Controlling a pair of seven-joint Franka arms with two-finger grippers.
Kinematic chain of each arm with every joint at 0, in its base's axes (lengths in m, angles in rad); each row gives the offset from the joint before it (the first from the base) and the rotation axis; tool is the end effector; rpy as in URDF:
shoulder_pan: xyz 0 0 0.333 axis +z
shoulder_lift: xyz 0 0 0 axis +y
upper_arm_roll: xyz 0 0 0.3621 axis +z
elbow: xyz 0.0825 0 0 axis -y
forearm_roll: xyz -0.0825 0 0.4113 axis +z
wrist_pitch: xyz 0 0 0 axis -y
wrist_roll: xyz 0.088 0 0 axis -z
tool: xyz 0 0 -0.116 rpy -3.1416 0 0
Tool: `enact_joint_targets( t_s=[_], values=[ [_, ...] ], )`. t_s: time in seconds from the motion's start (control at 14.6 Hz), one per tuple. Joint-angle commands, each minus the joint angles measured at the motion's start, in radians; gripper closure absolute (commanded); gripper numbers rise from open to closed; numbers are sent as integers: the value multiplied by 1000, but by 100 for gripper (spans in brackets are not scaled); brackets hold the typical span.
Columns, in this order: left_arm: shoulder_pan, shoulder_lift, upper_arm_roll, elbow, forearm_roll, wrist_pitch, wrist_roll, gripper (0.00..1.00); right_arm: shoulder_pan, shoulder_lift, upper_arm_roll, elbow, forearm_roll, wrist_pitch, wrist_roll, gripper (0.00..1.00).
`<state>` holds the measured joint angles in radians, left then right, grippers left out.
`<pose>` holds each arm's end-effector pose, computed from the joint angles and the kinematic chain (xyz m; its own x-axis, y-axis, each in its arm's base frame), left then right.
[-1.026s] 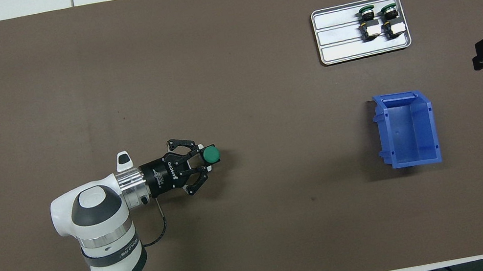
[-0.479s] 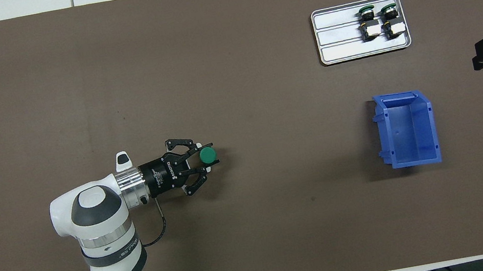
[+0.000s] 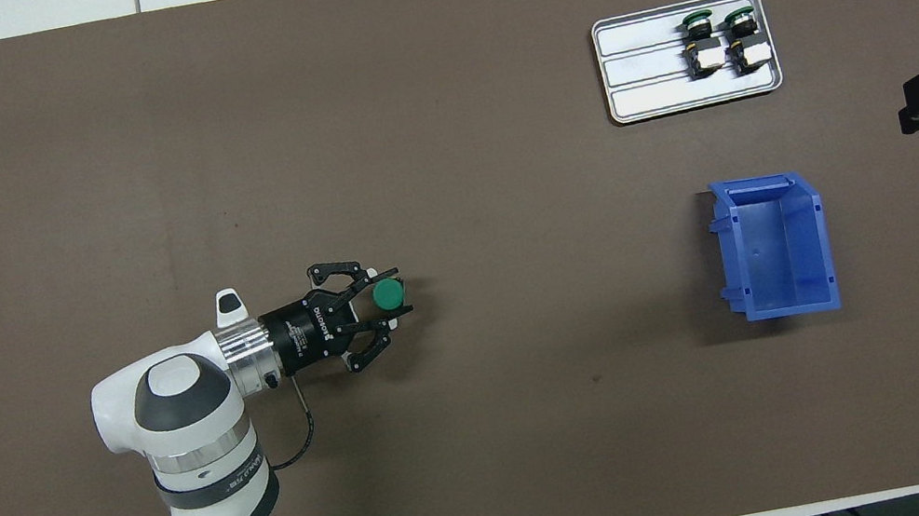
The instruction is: Place and press button with both arms
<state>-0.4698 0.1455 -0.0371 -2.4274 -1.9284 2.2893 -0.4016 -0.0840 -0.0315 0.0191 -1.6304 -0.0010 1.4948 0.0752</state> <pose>0.4330 -0.2721 0.2628 0.1069 0.4277 -0.8976 0.9811 0.1008 0.1649 0.5588 -0.0363 0.6439 0.9848 -0.1394 -0.1035 -0.1392 -0.9902 0.0094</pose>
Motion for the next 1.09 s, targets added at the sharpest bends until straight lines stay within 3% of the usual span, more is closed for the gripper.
enact_joint_targets(
  t_s=[0.0,0.07,0.14,1.03],
  values=[
    [-18,-46,6,-24,-26,45,6,32,-10,-25,5,-28,1,4,-22,2],
    [-20,-52,6,-24,-26,50,3,8,-10,-25,5,-28,1,4,-22,2],
    [-20,-58,6,-24,-26,59,-2,0,-10,-25,5,-28,1,4,-22,2],
    [-111,-158,6,-25,-17,246,-37,0,-10,-25,5,-28,1,4,-22,2]
  ],
)
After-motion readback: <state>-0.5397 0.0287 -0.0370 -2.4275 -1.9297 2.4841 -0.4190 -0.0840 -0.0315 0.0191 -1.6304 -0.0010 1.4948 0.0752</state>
